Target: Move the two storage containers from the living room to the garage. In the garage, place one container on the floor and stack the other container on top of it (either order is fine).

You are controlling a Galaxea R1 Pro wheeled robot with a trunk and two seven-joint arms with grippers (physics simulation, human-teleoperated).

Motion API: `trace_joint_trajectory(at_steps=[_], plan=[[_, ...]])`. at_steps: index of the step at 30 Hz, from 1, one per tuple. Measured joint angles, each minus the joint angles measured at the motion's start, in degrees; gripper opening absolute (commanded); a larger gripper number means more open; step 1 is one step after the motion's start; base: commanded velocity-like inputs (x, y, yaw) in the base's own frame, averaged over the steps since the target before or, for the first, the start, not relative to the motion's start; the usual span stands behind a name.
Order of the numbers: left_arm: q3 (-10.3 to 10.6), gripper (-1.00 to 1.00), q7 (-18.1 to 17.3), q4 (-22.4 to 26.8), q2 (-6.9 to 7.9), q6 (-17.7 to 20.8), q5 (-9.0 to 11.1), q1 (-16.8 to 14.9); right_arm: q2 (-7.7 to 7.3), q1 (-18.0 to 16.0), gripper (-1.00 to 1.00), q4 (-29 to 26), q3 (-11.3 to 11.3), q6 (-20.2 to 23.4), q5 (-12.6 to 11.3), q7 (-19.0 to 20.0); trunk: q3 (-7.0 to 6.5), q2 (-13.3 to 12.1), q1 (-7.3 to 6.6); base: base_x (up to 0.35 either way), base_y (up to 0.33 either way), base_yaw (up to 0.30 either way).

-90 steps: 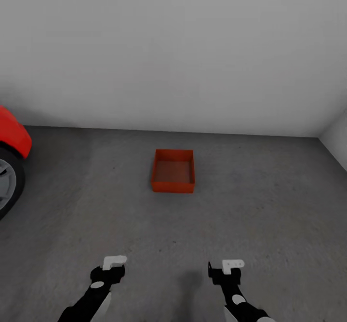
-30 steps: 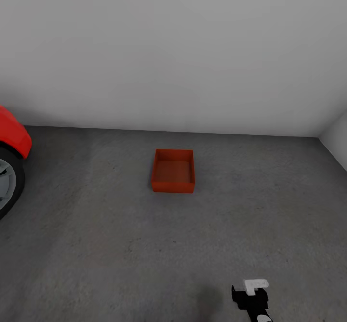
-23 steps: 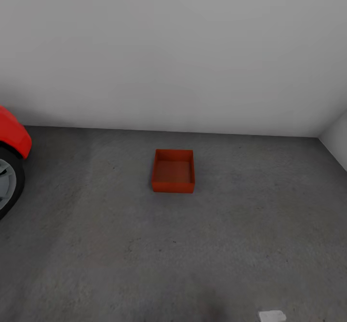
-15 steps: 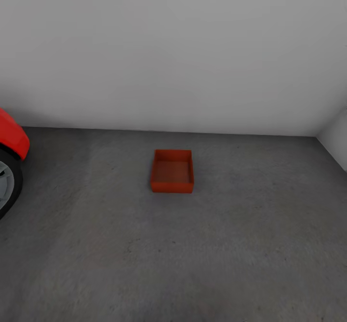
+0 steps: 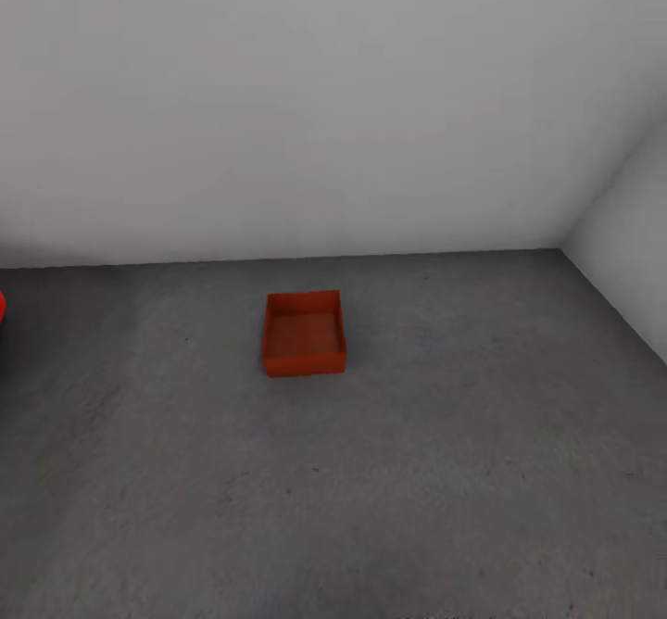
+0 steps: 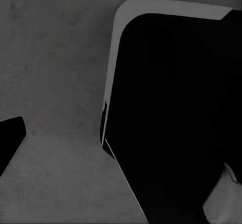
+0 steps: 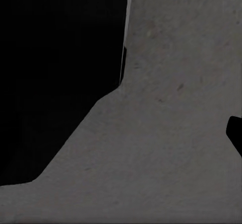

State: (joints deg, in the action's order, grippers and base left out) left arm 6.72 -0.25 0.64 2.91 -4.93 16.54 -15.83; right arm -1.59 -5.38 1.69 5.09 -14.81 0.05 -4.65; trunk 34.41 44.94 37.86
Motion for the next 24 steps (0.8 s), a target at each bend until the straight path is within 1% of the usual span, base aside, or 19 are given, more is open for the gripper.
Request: trace_joint_trajectory(at_steps=[3,24], plan=[[0.00,1.00,0.01,0.00,-0.02,0.00,0.06,-0.01,0.48,0.00,1.00,-0.01,0.07,0.03,0.11,0.08,-0.01,0.00,0.00,0.000,0.000,-0.287],[0.00,1.00,-0.05,0.00,-0.02,0.00,-0.02,-0.01,0.53,0.00,1.00,-0.02,0.06,0.00,-0.11,0.05,-0.01,0.00,0.00,0.000,0.000,-0.292]])
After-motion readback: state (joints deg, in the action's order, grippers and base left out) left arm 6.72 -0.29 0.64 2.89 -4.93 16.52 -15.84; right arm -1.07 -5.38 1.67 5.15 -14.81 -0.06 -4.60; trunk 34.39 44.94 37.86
